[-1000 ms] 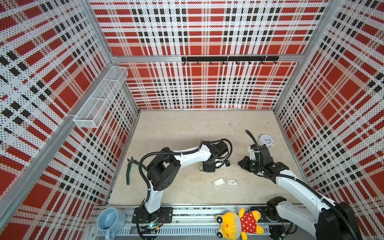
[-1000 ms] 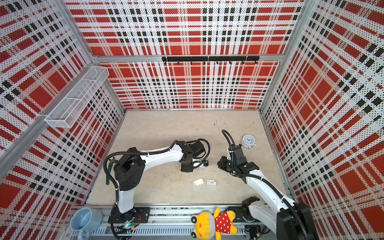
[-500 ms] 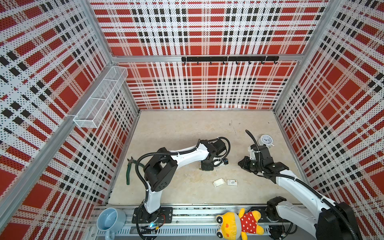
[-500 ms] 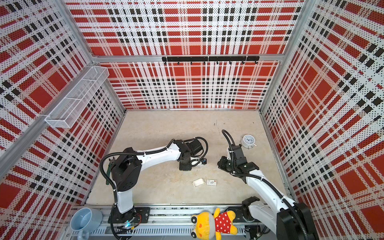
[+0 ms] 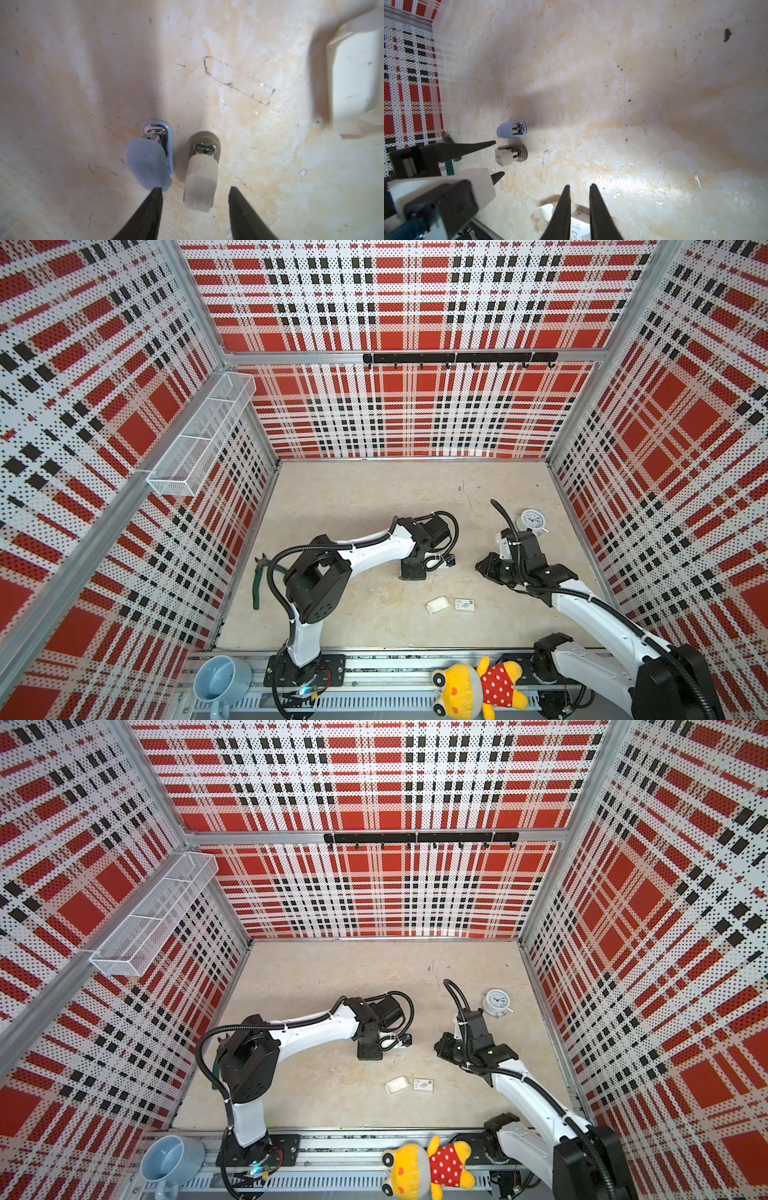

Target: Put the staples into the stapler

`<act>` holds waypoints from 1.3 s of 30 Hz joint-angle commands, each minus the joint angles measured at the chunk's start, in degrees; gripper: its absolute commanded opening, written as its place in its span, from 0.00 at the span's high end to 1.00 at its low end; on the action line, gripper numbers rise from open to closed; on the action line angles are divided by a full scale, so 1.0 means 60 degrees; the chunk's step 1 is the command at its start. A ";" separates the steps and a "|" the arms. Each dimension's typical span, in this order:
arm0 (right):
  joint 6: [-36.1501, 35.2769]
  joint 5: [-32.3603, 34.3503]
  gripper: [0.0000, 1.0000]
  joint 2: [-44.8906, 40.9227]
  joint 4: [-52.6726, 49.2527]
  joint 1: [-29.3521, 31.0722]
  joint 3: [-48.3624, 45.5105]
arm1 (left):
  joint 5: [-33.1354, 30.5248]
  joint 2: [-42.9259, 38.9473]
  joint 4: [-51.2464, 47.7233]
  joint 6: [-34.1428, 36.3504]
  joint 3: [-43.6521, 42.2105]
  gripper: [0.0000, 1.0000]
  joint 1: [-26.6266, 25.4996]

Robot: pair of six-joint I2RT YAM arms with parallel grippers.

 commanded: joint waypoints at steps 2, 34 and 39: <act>-0.0729 0.0044 0.74 -0.0036 0.0681 -0.0029 0.0230 | 0.0438 -0.0872 -0.0161 -0.0217 -0.0066 0.34 0.0233; -0.6239 0.4401 0.00 0.2177 0.4439 -0.0307 0.1192 | 0.5360 -0.5698 0.5838 -0.3452 -0.5238 0.01 0.8106; -0.6940 0.5328 0.00 0.1587 0.6264 -0.0560 -0.0012 | 0.5406 -0.6541 1.0393 -0.4694 -0.8017 0.01 0.8982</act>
